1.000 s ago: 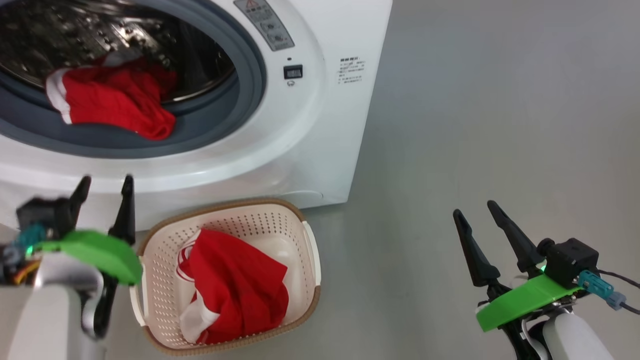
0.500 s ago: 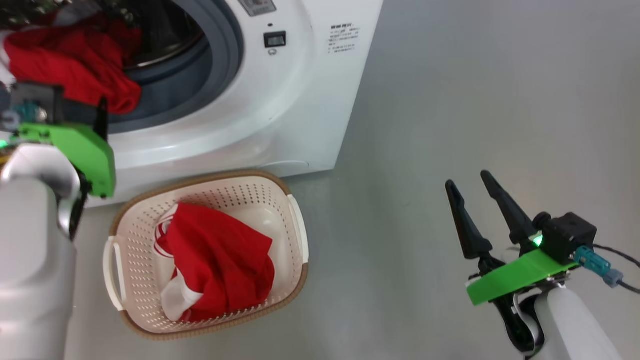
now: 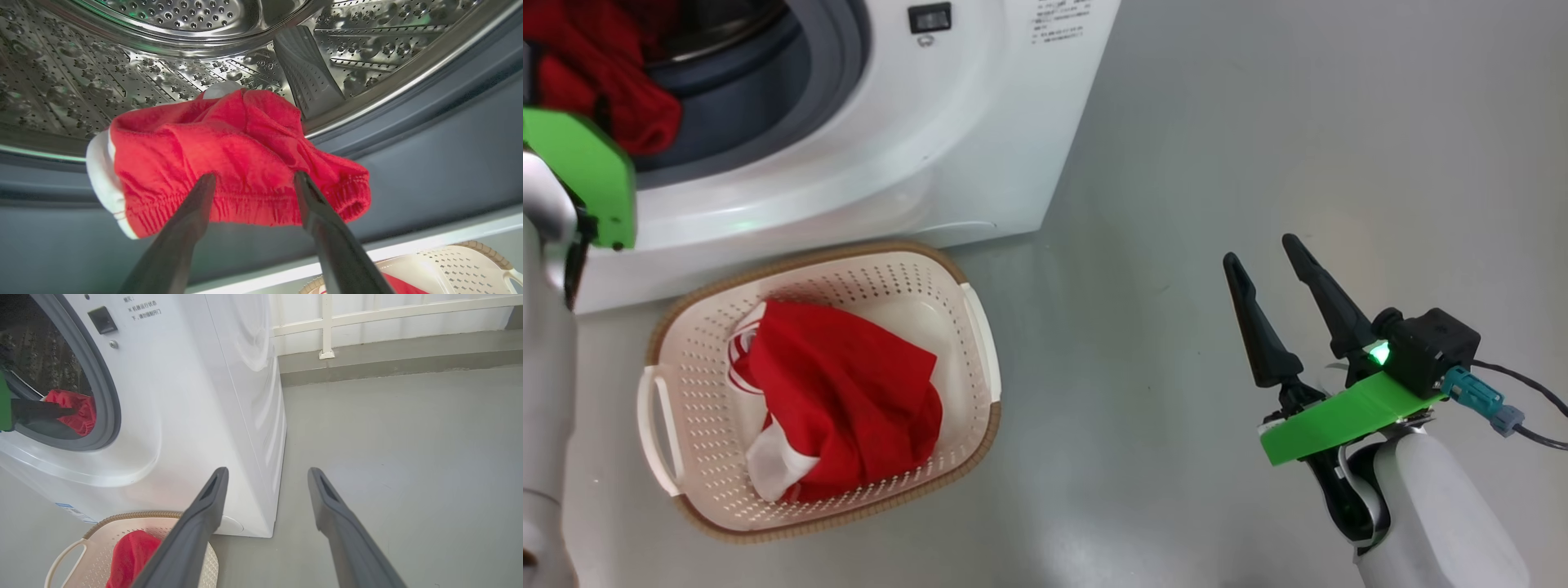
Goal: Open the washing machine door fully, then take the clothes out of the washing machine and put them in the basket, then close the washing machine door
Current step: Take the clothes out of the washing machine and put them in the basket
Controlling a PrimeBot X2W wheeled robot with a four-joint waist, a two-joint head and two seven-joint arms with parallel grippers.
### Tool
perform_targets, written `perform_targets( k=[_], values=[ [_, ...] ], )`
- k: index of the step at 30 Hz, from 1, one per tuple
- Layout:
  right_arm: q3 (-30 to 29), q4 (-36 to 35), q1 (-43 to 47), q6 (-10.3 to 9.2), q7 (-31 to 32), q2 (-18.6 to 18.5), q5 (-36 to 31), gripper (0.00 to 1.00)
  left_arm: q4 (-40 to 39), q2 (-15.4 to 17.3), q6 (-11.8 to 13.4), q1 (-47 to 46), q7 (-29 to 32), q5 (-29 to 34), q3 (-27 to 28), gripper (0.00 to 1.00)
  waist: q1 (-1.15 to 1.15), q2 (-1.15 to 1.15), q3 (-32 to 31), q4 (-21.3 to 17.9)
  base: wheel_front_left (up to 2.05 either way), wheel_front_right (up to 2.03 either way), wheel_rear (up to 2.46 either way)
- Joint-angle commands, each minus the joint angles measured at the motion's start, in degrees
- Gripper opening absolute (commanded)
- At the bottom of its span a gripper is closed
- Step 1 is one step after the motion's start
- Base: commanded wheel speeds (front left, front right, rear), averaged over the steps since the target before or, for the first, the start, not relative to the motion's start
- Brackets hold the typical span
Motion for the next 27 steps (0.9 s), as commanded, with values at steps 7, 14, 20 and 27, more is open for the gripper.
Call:
perform_targets(
  k=[7, 14, 20, 27],
  values=[
    [1.7, -1.3, -0.9, 0.09, -0.7, 0.7, -0.7, 1.0, 5.3, 3.6, 1.5, -5.5, -2.2, 0.4, 0.3, 1.0, 0.0, 0.0, 2.0, -1.7, 0.0, 0.0, 0.0],
    [2.0, -1.3, -1.1, 0.09, -0.7, 1.0, -0.7, 1.0, 11.1, 4.8, 1.8, -7.8, -4.7, 1.0, -1.3, 0.0, 0.0, 0.0, 2.1, -2.8, 0.0, 0.0, 0.0],
    [1.9, -1.2, -1.0, 0.09, -0.7, 1.0, -0.8, 1.0, 13.4, 4.8, 1.9, -8.3, -6.9, 0.6, -1.9, 0.0, 0.0, 0.0, 1.8, -2.8, 0.0, 0.0, 0.0],
    [1.7, -0.7, -0.4, 0.09, -0.7, 0.7, -0.8, 1.0, 14.3, 3.0, 0.8, -6.7, -13.3, -2.5, -0.4, 0.0, 0.0, 0.0, -0.4, -1.8, 0.0, 0.0, 0.0]
  ],
)
